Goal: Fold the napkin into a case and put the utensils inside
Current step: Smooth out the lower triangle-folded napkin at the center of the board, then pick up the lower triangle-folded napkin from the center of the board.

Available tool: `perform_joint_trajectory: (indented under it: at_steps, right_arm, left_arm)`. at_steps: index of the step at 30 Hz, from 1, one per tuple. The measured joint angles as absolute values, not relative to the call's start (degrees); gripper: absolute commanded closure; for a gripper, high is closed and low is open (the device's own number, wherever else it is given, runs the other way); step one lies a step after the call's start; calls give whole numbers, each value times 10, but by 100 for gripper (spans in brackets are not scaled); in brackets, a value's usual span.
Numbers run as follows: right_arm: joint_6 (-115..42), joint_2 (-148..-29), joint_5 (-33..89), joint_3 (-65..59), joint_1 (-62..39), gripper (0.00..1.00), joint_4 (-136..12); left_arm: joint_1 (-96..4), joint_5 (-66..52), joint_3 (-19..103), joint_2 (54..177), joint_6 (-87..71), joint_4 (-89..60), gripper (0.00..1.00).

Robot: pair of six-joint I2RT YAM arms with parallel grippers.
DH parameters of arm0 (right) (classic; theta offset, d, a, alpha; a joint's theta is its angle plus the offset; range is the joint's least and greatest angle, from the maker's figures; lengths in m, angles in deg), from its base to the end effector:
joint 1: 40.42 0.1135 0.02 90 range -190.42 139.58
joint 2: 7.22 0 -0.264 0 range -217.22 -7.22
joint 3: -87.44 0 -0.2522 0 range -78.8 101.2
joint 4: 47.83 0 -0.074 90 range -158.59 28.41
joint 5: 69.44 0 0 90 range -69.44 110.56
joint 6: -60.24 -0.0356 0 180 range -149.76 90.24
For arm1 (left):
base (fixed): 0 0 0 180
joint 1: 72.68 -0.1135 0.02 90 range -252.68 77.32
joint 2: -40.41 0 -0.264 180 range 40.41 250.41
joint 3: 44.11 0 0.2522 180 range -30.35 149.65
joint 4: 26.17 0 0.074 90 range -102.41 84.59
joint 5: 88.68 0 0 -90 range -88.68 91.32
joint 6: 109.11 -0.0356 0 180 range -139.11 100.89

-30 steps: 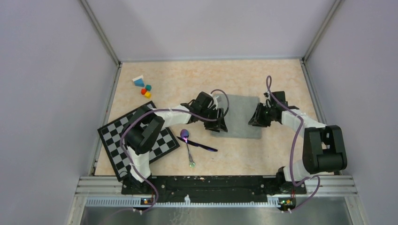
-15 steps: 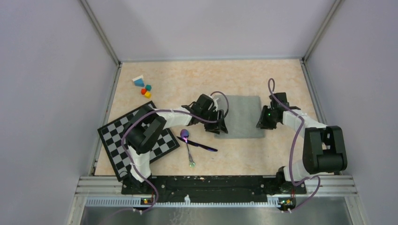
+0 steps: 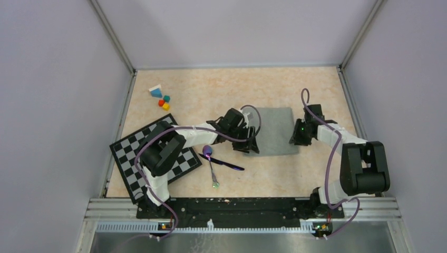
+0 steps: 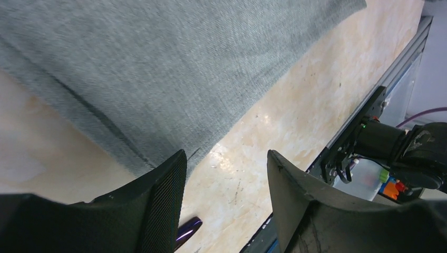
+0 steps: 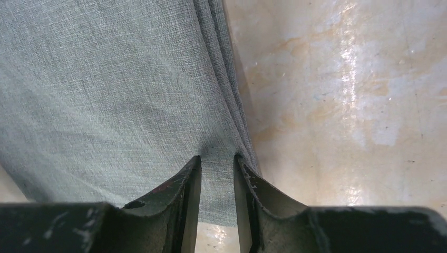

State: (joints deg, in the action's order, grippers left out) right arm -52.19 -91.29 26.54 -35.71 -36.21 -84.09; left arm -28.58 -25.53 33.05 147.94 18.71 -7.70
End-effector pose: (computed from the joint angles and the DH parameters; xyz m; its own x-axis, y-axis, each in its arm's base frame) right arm 0.2649 0.0232 0.1628 -0.8704 0.3164 -0.3772 0.2301 0.9387 0.2565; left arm 0.2665 -0.2807 0.1581 -0.9387 0.1479 -0.3114 0.3276 0.6640 -0.6722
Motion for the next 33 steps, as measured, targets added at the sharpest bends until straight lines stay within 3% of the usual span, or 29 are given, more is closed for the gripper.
perform_joint_trajectory:
  at_steps: [6, 11, 16, 24, 33]
  right_arm:
    - [-520, -932, 232, -331, -361, 66, -851]
    - [-501, -933, 171, -280, -320, 46, -882]
    - [-478, -897, 124, -239, -235, 27, -920]
    - [-510, -942, 158, -152, -54, 27, -986]
    - [-580, -1112, 180, -54, 51, 38, -1035]
  left_arm:
    - [-256, -260, 331, 1491, 192, -86, 35]
    - [-255, -257, 331, 1471, 186, -72, 26]
    - [-302, -244, 314, 1362, 182, -58, 21]
    - [-494, -210, 230, 1136, 175, -58, 11]
    - [-561, -205, 180, 1055, 163, -20, 8]
